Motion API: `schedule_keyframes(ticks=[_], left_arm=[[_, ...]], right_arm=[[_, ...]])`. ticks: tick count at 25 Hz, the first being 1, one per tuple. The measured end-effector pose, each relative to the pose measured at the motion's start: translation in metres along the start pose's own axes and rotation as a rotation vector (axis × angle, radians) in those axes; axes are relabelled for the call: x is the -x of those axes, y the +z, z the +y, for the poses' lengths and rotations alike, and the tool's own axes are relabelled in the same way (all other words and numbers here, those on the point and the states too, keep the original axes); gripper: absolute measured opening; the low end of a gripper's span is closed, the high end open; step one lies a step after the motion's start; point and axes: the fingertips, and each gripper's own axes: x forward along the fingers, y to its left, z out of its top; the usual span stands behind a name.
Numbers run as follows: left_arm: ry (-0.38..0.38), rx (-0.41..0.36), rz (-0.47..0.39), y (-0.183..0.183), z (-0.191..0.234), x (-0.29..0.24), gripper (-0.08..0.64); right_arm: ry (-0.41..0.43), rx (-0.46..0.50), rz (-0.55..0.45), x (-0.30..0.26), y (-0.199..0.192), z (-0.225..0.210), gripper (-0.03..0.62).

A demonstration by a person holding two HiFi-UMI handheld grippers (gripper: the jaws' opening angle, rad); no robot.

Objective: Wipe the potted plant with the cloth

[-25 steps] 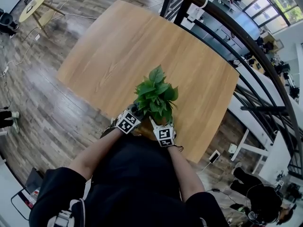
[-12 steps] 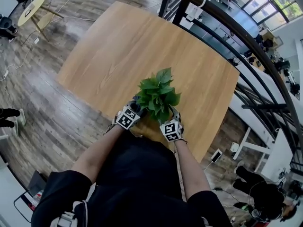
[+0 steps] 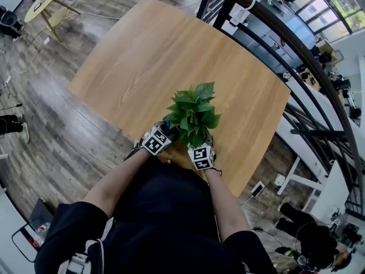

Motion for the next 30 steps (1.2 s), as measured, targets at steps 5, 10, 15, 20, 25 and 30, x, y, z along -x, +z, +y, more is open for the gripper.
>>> schedule_keyframes(ticks=[5,10,15,20,25,30], left_arm=[[-0.053,-0.006,-0.014,-0.004,-0.022,0.002,0.144],[-0.035,0.025,-0.016,-0.007,-0.021,0.001,0.144],[0.005,0.05,-0.029,-0.006,-0.007,0.006,0.144],[-0.007,0.129,-0.048,-0.003,-0.004,0.014,0.144],[0.025,0.114,-0.022,-0.007,0.007,0.008,0.145],[0.045,0.08,-0.039,-0.003,0.018,0.003,0.144]], right_arm=[[0.011,-0.027,-0.01,0.0,0.0,-0.002,0.305],[0.034,-0.073,-0.031,0.004,-0.004,0.009,0.305],[0.098,-0.057,-0.046,0.011,-0.006,0.036,0.305],[0.066,-0.131,-0.048,0.015,-0.006,0.024,0.307],[-0.015,-0.119,0.013,0.011,-0.024,-0.019,0.307],[0.042,0.022,0.037,-0.002,-0.012,-0.019,0.307]])
